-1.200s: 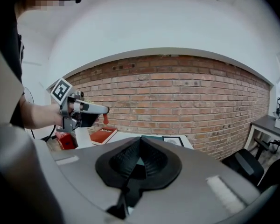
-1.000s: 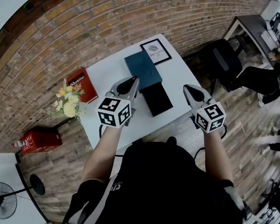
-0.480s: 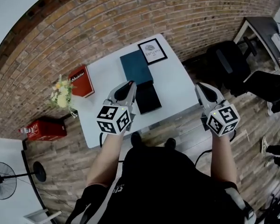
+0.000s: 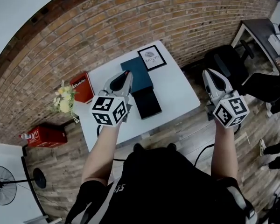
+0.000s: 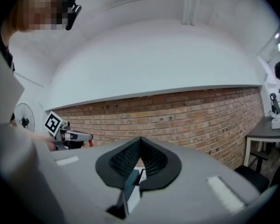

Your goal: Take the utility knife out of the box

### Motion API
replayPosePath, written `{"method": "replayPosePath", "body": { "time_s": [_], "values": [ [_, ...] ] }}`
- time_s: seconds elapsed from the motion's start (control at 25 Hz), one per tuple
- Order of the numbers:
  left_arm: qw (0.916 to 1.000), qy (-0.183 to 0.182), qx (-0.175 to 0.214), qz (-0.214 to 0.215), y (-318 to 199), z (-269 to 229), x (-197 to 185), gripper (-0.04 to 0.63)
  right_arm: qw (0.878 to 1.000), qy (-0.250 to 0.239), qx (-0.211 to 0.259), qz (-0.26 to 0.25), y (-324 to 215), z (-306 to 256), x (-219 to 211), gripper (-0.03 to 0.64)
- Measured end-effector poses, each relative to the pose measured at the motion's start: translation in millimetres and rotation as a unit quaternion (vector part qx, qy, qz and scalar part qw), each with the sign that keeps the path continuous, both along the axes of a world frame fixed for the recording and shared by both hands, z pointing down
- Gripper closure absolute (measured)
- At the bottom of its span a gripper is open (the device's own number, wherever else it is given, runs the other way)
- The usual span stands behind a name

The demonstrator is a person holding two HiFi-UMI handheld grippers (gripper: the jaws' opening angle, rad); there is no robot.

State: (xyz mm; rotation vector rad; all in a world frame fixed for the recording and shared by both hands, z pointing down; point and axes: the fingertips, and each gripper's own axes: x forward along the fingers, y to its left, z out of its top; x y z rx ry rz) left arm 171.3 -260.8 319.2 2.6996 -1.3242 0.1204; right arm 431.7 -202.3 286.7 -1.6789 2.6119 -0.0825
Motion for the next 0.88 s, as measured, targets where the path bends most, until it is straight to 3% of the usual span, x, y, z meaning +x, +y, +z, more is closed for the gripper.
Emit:
{"method": "replayPosePath", "body": {
  "time_s": [0.2, 0.32, 0.52, 0.88],
  "values": [
    [0.9993, 0.019, 0.028, -0.015, -16.6, -12.9, -18.1, 0.577, 0.998, -0.01, 0.048, 0.029, -20.8, -21.1, -23.7, 0.617],
    [0.9989, 0.03, 0.032, -0.016, -14.7, -7.3, -28.1, 0.577, 0.998, -0.024, 0.037, 0.037, -18.5, 0.3, -37.5, 0.617],
    [0.9996, -0.007, 0.025, -0.008, -8.0, 16.6, -38.5, 0.577, 0.999, -0.023, 0.013, 0.042, -6.6, 34.7, -53.4, 0.617],
    [0.9996, 0.002, -0.005, -0.026, -10.6, 48.0, -55.6, 0.577, 1.0, 0.001, -0.003, 0.024, -11.5, 48.4, -75.4, 0.617]
  ]
}}
